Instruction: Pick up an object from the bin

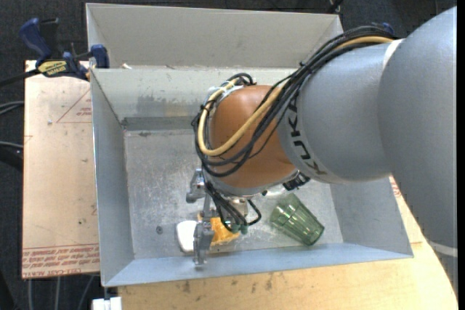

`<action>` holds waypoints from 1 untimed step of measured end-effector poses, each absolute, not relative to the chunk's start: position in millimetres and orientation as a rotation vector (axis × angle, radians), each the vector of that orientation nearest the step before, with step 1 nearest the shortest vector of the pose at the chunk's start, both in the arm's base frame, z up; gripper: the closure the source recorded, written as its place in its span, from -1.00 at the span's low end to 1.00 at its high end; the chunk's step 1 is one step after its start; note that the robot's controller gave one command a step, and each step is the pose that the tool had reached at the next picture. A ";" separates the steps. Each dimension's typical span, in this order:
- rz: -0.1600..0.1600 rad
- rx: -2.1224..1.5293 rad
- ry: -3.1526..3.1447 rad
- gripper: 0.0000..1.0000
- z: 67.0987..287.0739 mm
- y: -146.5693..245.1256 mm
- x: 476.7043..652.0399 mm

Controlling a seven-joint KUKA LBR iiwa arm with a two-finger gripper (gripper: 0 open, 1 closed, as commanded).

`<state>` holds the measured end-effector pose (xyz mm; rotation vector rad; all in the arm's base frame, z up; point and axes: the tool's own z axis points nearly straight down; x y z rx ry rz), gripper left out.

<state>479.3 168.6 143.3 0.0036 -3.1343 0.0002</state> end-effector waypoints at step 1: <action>-0.002 0.000 -3.141 -1.00 146.0 168.0 481.3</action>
Offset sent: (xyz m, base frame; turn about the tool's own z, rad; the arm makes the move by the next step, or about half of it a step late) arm 0.0290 -0.0418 -0.0732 -0.3803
